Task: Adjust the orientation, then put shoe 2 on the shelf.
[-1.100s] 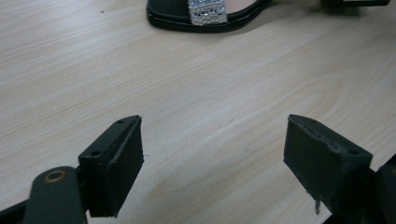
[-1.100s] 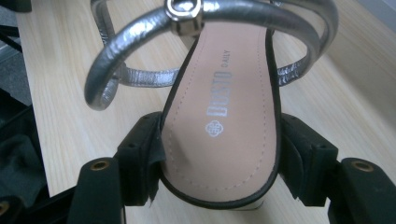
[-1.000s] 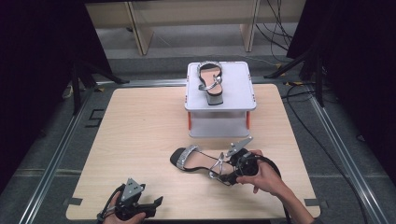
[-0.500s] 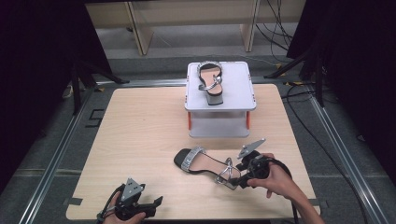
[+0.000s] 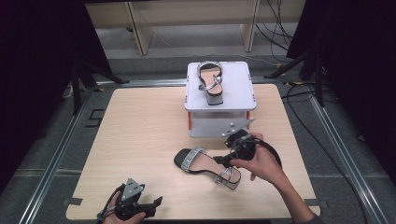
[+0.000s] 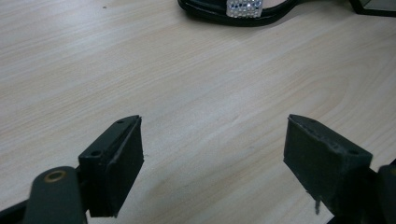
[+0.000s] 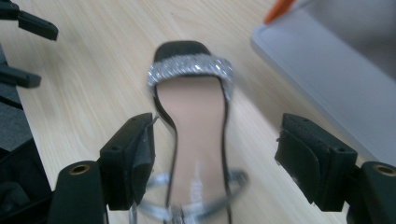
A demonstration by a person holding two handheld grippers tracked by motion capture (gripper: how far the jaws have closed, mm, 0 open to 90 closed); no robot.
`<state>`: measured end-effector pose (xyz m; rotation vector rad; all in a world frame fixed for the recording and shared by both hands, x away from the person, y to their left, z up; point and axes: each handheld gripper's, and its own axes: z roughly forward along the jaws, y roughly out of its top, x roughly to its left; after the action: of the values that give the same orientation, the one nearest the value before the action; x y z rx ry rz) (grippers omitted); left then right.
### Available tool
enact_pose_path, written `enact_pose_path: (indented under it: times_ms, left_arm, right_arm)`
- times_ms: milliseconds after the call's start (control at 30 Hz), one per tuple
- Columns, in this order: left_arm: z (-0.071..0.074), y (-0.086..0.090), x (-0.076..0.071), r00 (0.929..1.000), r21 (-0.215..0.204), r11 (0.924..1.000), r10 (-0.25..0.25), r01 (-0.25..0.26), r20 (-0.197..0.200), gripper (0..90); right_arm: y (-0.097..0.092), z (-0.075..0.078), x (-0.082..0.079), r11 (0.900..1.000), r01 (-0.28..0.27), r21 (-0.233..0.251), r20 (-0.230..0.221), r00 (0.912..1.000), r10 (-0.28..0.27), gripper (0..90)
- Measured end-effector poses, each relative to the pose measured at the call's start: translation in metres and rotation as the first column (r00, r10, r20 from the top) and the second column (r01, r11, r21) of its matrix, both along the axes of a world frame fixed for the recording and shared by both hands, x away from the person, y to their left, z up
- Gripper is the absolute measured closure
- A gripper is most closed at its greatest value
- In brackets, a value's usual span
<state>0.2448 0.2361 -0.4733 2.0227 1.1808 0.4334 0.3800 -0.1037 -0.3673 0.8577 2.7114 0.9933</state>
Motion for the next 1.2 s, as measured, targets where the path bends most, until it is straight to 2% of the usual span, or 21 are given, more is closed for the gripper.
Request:
enact_pose_path:
  times_ms: [100, 133, 167, 200, 233, 267, 300, 367, 400, 433, 467, 533, 600, 633, 667, 833, 867, 1033, 1067, 1100, 1200]
  left_arm:
    - [0.001, 0.001, 0.0, 1.0, 0.002, 1.0, -0.002, 0.002, 0.001, 19.6]
    - [0.001, 0.0, 0.0, 1.0, 0.0, 1.0, 0.0, 0.0, 0.003, 19.6]
    - [0.001, 0.001, 0.0, 1.0, -0.001, 1.0, -0.001, 0.001, 0.003, 19.6]
    - [0.001, -0.001, 0.0, 1.0, -0.025, 0.9997, 0.002, -0.002, 0.001, 19.6]
    - [0.001, -0.001, 0.0, 1.0, -0.032, 0.9995, 0.005, -0.005, 0.002, 19.6]
    - [0.001, 0.0, 0.0, 1.0, -0.018, 0.9998, 0.0, 0.0, 0.004, 19.6]
    - [0.001, 0.0, 0.001, 1.0, -0.007, 1.0, -0.003, 0.003, 0.002, 19.6]
    - [0.001, 0.0, 0.001, 1.0, -0.007, 1.0, -0.005, 0.005, -0.001, 19.6]
    - [0.001, 0.0, 0.001, 1.0, -0.007, 1.0, -0.005, 0.005, -0.001, 19.6]
    - [0.001, 0.0, 0.001, 1.0, 0.002, 1.0, 0.004, -0.004, 0.0, 19.6]
    - [0.002, -0.001, 0.0, 0.9999, -0.027, 0.9996, 0.01, -0.01, -0.003, 19.6]
    - [0.002, 0.001, 0.001, 1.0, -0.008, 1.0, 0.001, -0.001, 0.002, 19.6]
    - [0.002, 0.001, 0.001, 1.0, -0.004, 1.0, 0.003, -0.003, 0.003, 19.6]
    - [0.001, 0.001, 0.001, 1.0, -0.012, 0.9999, 0.004, -0.004, 0.005, 19.6]
    - [0.002, 0.0, 0.0, 1.0, -0.038, 0.9993, 0.008, -0.008, 0.005, 19.6]
    - [0.002, 0.0, -0.001, 0.9999, -0.041, 0.9991, 0.011, -0.011, 0.01, 19.6]
    - [0.002, 0.001, -0.001, 0.9999, -0.031, 0.9995, 0.008, -0.008, 0.007, 19.6]
    - [0.003, 0.0, -0.001, 0.9998, -0.035, 0.9993, 0.015, -0.015, 0.009, 19.6]
    - [0.002, 0.001, 0.0, 0.9999, -0.013, 0.9999, 0.006, -0.006, 0.014, 19.5]
    - [0.002, 0.0, 0.0, 0.9998, -0.037, 0.9993, 0.011, -0.011, 0.014, 19.5]
    - [0.002, 0.001, -0.001, 0.9999, -0.028, 0.9996, 0.008, -0.008, 0.006, 19.6]
  right_arm:
    - [0.02, -0.007, 0.009, 0.9994, -0.022, -0.026, 0.003, 0.9998, 0.022, 28.1]
    - [0.027, -0.008, 0.01, 0.9991, -0.01, -0.04, -0.032, 0.9994, 0.009, 28.1]
    - [0.032, -0.01, 0.013, 0.9986, -0.025, -0.046, -0.027, 0.9994, 0.023, 28.1]
    - [0.038, -0.014, 0.014, 0.9982, -0.015, -0.058, -0.038, 0.9992, 0.013, 28.1]
    - [0.044, -0.018, 0.017, 0.9963, -0.033, -0.079, -0.033, 0.999, 0.03, 28.1]
    - [0.049, -0.022, 0.019, 0.9937, -0.039, -0.106, -0.031, 0.9989, 0.036, 28.1]
    - [0.053, -0.025, 0.019, 0.9925, -0.03, -0.118, -0.059, 0.998, 0.023, 28.1]
    - [0.058, -0.033, 0.023, 0.9887, -0.05, -0.142, -0.055, 0.9976, 0.042, 28.1]
    - [0.06, -0.034, 0.023, 0.9884, -0.043, -0.146, -0.07, 0.997, 0.033, 28.1]
    - [0.062, -0.036, 0.024, 0.986, -0.048, -0.16, -0.057, 0.9976, 0.039, 28.2]
    - [0.063, -0.039, 0.025, 0.9835, -0.036, -0.177, -0.053, 0.9982, 0.027, 28.2]
    - [0.065, -0.043, 0.026, 0.9794, -0.049, -0.196, -0.054, 0.9978, 0.039, 28.1]
    - [0.067, -0.048, 0.026, 0.9776, -0.048, -0.205, -0.075, 0.9966, 0.034, 28.1]
    - [0.068, -0.05, 0.027, 0.9769, -0.055, -0.207, -0.074, 0.9964, 0.04, 28.1]
    - [0.069, -0.053, 0.027, 0.9757, -0.054, -0.213, -0.085, 0.9957, 0.036, 28.0]
    - [0.069, -0.066, 0.028, 0.9627, -0.066, -0.262, -0.109, 0.9933, 0.038, 26.3]
    - [0.069, -0.068, 0.028, 0.9604, -0.07, -0.269, -0.114, 0.9926, 0.04, 26.1]
    - [0.068, -0.072, 0.026, 0.955, -0.082, -0.285, -0.126, 0.991, 0.047, 25.0]
    - [0.068, -0.074, 0.026, 0.952, -0.086, -0.294, -0.132, 0.9901, 0.049, 24.8]
    - [0.068, -0.075, 0.026, 0.9513, -0.085, -0.296, -0.136, 0.9896, 0.046, 24.7]
    - [0.066, -0.078, 0.026, 0.9472, -0.081, -0.31, -0.15, 0.9881, 0.036, 24.4]
